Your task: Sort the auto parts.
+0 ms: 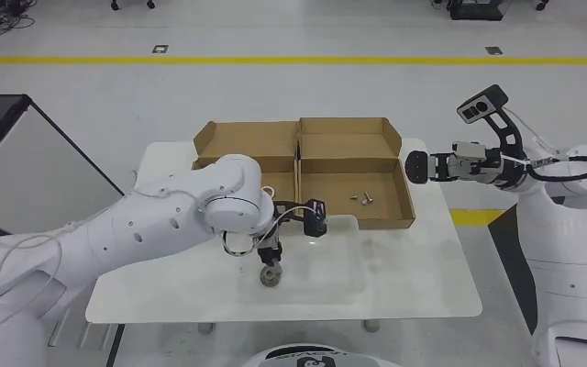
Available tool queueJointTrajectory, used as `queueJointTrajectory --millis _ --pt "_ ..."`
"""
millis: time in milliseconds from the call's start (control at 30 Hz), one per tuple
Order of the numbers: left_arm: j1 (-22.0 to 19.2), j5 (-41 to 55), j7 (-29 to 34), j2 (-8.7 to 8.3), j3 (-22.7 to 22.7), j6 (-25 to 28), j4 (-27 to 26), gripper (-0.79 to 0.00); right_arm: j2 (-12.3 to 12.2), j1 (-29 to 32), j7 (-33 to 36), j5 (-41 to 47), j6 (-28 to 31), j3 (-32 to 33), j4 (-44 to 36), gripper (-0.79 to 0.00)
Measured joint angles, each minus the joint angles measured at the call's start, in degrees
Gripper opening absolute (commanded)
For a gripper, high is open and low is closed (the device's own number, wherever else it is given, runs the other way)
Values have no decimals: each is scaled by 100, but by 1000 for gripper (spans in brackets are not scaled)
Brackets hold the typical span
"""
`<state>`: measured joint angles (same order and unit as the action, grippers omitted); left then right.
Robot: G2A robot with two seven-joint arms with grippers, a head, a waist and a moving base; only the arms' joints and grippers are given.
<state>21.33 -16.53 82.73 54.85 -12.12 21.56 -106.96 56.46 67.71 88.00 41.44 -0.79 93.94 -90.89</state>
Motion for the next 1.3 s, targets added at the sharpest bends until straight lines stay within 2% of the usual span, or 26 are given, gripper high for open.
queueJointTrajectory --millis 500,833,1000,1133,1300 --pt "-24 19 37 17 61 -40 36 0 0 0 0 0 0 0 0 0" --pt "248 -795 24 27 185 -38 -290 0 0 0 0 0 0 0 0 0" --pt "473 -1400 -315 7 236 185 -377 0 0 0 0 0 0 0 0 0" --pt "654 -1465 -587 -27 188 277 -246 0 0 0 0 0 0 0 0 0" --pt "655 -1481 -604 -39 128 359 -319 0 0 0 0 0 0 0 0 0"
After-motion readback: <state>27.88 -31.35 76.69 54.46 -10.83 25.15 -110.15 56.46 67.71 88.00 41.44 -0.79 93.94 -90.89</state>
